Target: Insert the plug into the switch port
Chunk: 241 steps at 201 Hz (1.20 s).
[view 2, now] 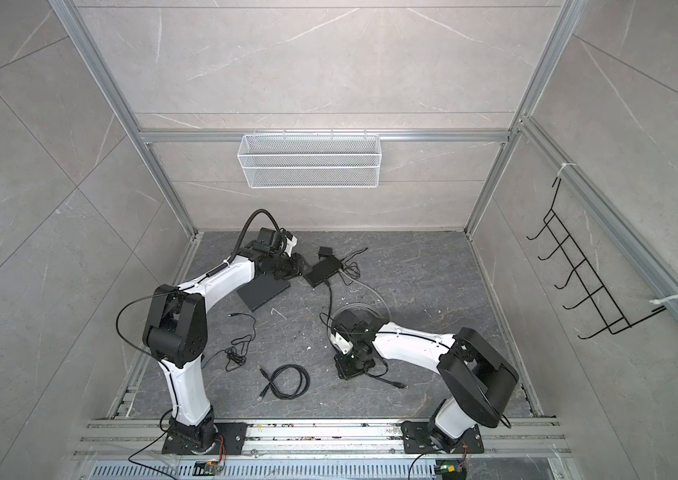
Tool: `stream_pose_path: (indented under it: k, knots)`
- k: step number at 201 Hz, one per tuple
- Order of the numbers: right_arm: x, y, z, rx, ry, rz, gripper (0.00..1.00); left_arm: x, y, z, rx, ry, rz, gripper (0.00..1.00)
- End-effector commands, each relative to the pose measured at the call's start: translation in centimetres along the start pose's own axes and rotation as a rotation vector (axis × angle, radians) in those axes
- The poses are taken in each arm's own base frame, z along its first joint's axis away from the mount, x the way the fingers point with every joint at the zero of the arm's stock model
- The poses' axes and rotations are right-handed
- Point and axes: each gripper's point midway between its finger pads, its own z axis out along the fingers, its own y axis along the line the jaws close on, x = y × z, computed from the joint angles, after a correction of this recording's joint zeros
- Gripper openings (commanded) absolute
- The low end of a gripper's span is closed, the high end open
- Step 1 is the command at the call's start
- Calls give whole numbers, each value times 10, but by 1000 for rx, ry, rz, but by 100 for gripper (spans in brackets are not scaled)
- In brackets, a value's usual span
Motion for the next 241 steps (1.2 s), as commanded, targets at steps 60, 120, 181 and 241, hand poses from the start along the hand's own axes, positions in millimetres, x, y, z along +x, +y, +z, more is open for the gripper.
stream_pose_path:
  k: [60, 120, 181, 241]
  knots:
    - [-61, -103, -20, 421, -220, 204, 28, -13, -17, -32, 21, -71, 62, 44]
    - [-137, -158, -62, 367, -381, 322, 28, -10, -16, -41, -1, -68, 78, 44]
    - [-135, -179, -106, 388, -431, 286, 27, -11, -1, -46, -58, -86, 60, 45]
    - [-159, -180, -203, 584, -632, 172, 37, -33, 33, -68, -263, -165, 92, 57]
